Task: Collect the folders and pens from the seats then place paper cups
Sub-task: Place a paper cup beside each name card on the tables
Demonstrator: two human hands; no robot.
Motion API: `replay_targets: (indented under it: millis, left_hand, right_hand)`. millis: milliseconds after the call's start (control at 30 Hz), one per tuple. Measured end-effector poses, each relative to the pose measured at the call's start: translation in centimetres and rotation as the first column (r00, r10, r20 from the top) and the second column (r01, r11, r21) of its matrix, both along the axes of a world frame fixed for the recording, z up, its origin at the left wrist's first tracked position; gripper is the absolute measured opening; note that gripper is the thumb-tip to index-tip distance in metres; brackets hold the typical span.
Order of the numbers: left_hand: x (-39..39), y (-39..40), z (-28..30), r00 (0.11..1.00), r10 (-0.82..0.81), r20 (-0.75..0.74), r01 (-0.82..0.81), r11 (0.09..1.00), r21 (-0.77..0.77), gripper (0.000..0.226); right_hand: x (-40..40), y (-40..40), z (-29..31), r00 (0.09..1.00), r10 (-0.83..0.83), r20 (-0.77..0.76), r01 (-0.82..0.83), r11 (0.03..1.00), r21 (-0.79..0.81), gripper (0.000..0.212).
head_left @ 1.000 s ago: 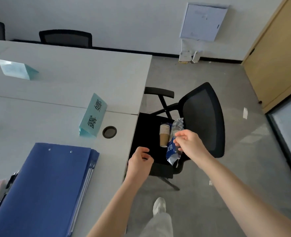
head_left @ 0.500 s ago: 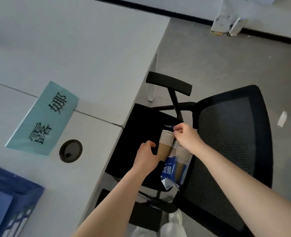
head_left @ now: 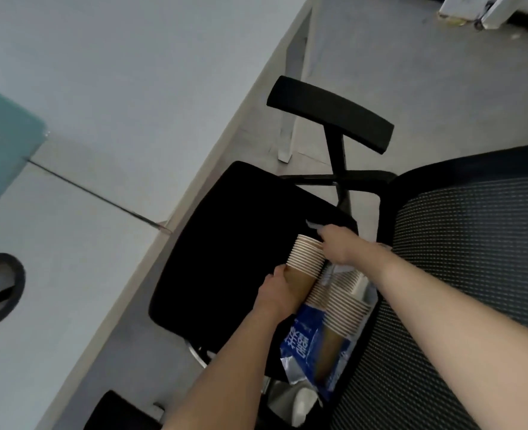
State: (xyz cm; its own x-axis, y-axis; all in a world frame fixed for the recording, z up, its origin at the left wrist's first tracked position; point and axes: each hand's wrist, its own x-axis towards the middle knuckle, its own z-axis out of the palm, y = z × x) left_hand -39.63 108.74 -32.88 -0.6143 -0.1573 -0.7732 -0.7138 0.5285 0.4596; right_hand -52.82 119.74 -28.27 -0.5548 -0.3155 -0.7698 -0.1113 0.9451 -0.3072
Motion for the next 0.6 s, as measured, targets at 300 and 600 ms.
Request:
replay_targets:
  millis: [300, 600]
  left_hand:
    - [0.1, 0.3, 0.4, 0.986, -0.082, -0.146, 0.072, 0.995, -0.071, 0.11]
    - [2.2, -3.9, 13.5, 0.944, -0.176, -0.278, 0.181, 0.983, -0.007, 0.119]
  right_hand:
    - [1.2, 0.6, -0.7, 0.99, -0.066, -0.122, 0.052, 0.993, -0.11, 0.029]
    - [2.4, 0.0, 10.8, 0.979, -0.204, 0.022, 0.198, 0.91, -0.365, 0.019]
